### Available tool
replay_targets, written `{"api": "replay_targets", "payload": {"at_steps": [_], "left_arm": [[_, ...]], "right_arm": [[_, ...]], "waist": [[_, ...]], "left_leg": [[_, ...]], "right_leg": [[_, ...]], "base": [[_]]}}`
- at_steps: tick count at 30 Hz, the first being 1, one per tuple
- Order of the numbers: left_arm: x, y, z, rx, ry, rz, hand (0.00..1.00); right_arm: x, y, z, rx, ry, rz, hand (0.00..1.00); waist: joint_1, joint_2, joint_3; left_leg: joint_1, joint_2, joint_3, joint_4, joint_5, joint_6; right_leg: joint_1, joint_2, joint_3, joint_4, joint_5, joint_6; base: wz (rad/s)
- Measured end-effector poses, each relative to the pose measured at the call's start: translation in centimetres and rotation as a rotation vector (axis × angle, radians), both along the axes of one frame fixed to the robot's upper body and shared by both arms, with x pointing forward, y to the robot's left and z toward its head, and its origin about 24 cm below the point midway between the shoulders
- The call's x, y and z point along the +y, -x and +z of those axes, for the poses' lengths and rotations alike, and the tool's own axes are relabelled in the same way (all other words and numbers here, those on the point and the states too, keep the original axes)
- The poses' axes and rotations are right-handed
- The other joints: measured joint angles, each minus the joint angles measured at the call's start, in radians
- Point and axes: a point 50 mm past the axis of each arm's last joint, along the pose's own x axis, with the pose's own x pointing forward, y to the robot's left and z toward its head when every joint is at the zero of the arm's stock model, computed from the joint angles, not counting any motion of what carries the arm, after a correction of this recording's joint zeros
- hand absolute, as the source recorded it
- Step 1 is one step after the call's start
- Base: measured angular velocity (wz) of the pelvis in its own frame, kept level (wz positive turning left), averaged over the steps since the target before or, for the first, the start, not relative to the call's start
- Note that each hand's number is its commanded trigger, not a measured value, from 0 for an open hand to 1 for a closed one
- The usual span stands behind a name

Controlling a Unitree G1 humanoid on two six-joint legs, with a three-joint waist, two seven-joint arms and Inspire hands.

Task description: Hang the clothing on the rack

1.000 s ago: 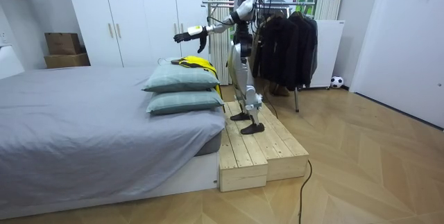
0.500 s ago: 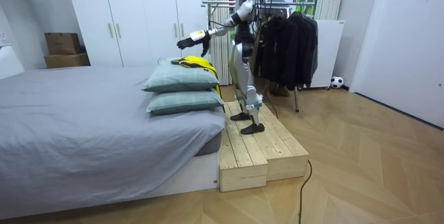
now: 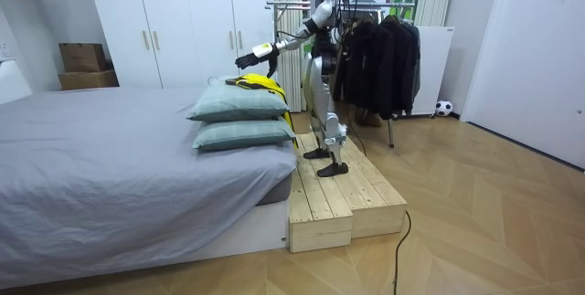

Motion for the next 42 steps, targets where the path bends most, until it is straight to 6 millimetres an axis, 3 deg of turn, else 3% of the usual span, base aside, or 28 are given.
{"api": "replay_targets", "payload": {"at_steps": [9,24,42], "left_arm": [[-0.3,-1.7,1.1,-0.089,-0.004,-0.011,0.0],[-0.8,-2.9,0.9,-0.085,0.001,-0.033,0.0],[-1.0,-2.1,-1.0,0.008,0.018,-0.034,0.0]], "right_arm": [[0.1,-0.7,0.1,-0.022,0.001,0.008,0.0],[0.9,-2.9,0.2,-0.053,0.0,0.107,0.0],[1.4,-3.6,0.2,-0.066,-0.017,0.156,0.0]], "waist": [[-0.007,-0.006,0.004],[-0.004,-0.025,0.0108],[0.0,-0.042,0.0121]], "left_leg": [[-0.042,0.0,-0.012,0.0,0.001,0.001],[-0.103,0.002,-0.011,0.003,0.002,0.002],[-0.113,0.004,-0.007,0.003,0.002,0.002]], "right_leg": [[-0.032,-0.001,-0.014,0.0,0.0,0.0],[-0.1,-0.003,-0.023,0.006,0.004,-0.004],[-0.118,-0.001,-0.022,0.02,0.004,-0.004]], "base": [[0.03],[0.0],[-0.01]]}}
